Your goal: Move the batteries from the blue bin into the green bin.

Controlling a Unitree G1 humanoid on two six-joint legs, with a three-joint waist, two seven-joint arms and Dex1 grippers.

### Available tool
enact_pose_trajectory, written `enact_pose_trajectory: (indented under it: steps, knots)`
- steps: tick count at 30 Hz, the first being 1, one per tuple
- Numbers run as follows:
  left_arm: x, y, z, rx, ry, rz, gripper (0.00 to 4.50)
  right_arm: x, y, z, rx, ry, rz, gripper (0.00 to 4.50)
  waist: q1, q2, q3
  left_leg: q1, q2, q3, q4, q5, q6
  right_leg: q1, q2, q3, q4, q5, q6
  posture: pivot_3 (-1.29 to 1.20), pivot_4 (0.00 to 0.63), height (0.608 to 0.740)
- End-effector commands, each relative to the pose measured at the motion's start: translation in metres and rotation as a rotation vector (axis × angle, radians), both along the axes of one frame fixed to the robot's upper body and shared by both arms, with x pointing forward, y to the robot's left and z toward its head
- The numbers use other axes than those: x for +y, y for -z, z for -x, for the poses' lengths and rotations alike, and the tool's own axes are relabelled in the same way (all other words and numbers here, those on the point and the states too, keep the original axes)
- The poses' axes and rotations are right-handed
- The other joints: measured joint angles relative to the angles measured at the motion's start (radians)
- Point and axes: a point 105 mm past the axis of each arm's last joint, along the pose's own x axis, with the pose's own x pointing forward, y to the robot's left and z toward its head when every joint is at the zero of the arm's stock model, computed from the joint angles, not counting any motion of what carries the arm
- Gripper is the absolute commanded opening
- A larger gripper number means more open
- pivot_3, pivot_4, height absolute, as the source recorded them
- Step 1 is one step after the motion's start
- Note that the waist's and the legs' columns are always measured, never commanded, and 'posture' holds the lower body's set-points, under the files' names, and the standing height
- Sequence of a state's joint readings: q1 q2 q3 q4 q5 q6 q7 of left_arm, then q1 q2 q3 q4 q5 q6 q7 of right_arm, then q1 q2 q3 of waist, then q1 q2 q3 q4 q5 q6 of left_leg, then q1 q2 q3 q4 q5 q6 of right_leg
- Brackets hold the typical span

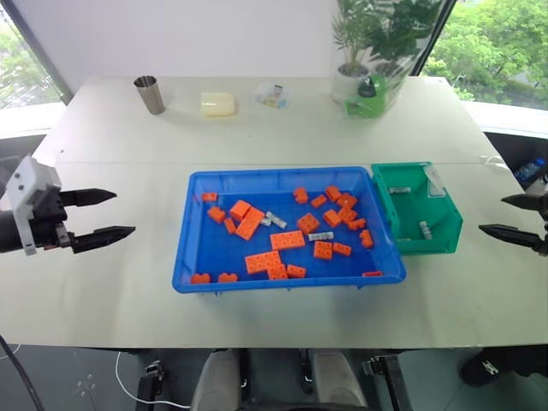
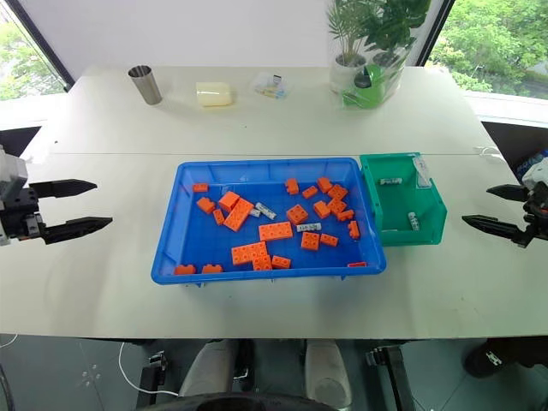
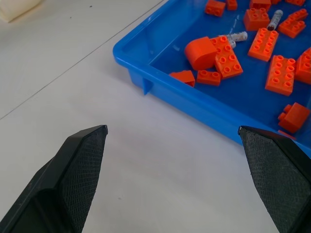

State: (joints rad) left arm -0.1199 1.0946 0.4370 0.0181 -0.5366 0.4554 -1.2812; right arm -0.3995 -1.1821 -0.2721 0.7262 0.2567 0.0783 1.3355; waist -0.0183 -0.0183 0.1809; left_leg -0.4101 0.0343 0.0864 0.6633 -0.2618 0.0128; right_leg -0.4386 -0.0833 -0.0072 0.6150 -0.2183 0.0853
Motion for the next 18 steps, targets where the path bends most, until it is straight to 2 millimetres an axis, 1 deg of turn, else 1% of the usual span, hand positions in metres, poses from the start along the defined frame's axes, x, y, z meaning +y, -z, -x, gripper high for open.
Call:
enact_pose_trajectory:
  steps: [1, 8, 14, 18]
  knots:
    - [0.0008, -0.0132, 0.0014, -0.041, 0.008, -0.021, 4.50, -0.0021, -0.0101, -0.0013, -0.037, -0.002, 0.015, 4.47, 0.000, 0.000, 0.000, 0.000, 0.000, 0.000, 0.000, 0.000, 0.000, 0.000, 0.000, 0.000, 0.000, 0.000, 0.000, 0.00, 0.150, 0.736]
    - [0.0006, -0.0152, -0.0033, -0.056, -0.011, -0.003, 4.50, -0.0037, -0.0083, -0.0016, -0.037, 0.001, 0.020, 4.47, 0.000, 0.000, 0.000, 0.000, 0.000, 0.001, 0.000, 0.000, 0.000, 0.000, 0.000, 0.000, 0.001, 0.000, 0.000, 0.00, 0.150, 0.736]
    - [-0.0006, -0.0156, -0.0036, -0.052, -0.005, 0.007, 4.50, -0.0039, -0.0070, -0.0022, -0.026, 0.012, -0.013, 4.47, 0.000, 0.000, 0.000, 0.000, 0.000, 0.001, 0.000, 0.000, 0.000, 0.000, 0.001, 0.000, 0.001, 0.000, 0.000, 0.00, 0.150, 0.736]
    - [-0.0014, -0.0188, -0.0056, -0.068, -0.014, 0.015, 4.50, -0.0067, -0.0061, -0.0057, -0.046, 0.030, 0.020, 4.47, 0.000, 0.000, 0.000, 0.000, -0.001, 0.001, 0.000, 0.000, 0.000, 0.000, 0.001, 0.000, 0.001, 0.000, 0.000, 0.00, 0.150, 0.736]
